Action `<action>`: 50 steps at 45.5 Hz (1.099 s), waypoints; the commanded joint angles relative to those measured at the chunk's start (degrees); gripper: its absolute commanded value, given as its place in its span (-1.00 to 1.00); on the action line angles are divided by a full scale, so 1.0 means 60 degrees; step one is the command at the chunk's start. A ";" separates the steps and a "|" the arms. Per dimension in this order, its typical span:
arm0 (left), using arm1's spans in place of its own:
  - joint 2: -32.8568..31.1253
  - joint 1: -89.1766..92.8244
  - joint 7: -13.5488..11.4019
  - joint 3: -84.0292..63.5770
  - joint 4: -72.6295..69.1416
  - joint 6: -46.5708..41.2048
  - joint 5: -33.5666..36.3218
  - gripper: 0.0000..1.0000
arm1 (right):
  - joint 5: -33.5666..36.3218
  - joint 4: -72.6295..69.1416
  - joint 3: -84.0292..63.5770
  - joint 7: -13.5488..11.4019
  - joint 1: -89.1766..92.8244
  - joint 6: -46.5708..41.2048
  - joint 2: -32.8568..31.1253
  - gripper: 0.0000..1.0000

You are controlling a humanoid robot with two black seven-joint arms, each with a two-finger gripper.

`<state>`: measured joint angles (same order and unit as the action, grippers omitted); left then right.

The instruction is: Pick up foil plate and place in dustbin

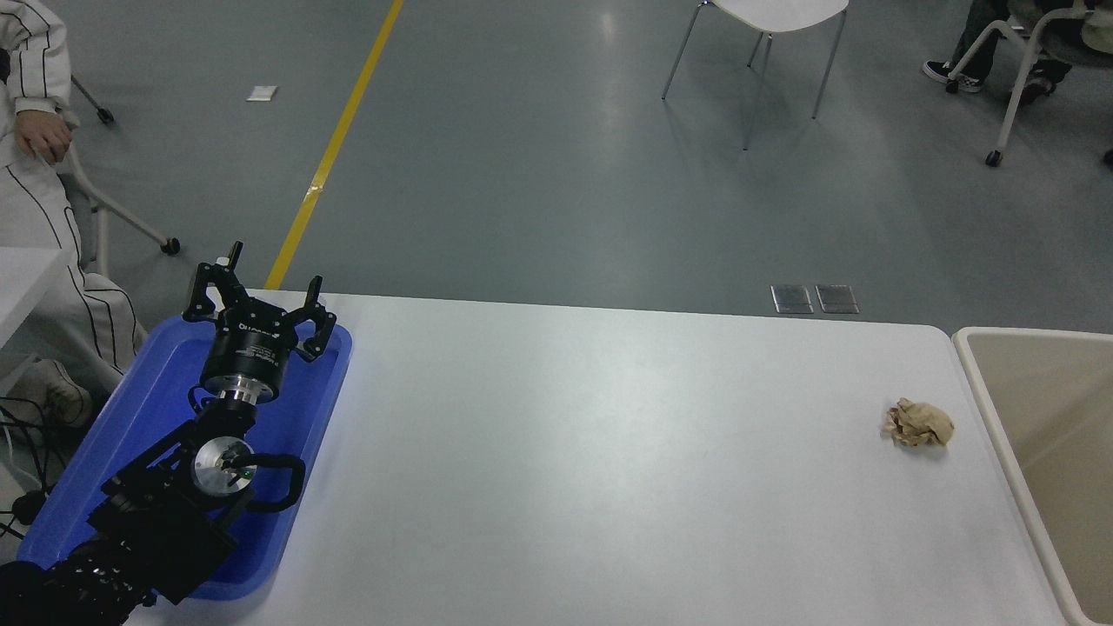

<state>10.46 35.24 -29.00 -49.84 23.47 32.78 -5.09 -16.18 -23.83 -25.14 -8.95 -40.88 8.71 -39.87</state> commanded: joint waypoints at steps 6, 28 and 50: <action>-0.0001 0.0000 0.0000 0.0001 0.0015 0.0000 -0.0001 1.00 | -0.0335 -0.5063 -0.3000 0.0027 -0.3832 -0.0133 -0.1851 1.00; -0.0001 0.0000 0.0000 0.0001 0.0015 0.0000 -0.0001 1.00 | -0.0306 -0.8230 -0.7060 0.0013 -0.9957 -0.4011 -0.1486 1.00; -0.0001 0.0000 0.0000 0.0001 0.0015 0.0000 -0.0001 1.00 | -0.0145 -0.8786 -0.7720 0.0013 -1.3195 -0.8936 0.0871 1.00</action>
<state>10.47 35.25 -29.00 -49.85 23.56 32.78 -5.09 -17.65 -73.73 -68.55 -8.91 -110.85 -34.28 -43.24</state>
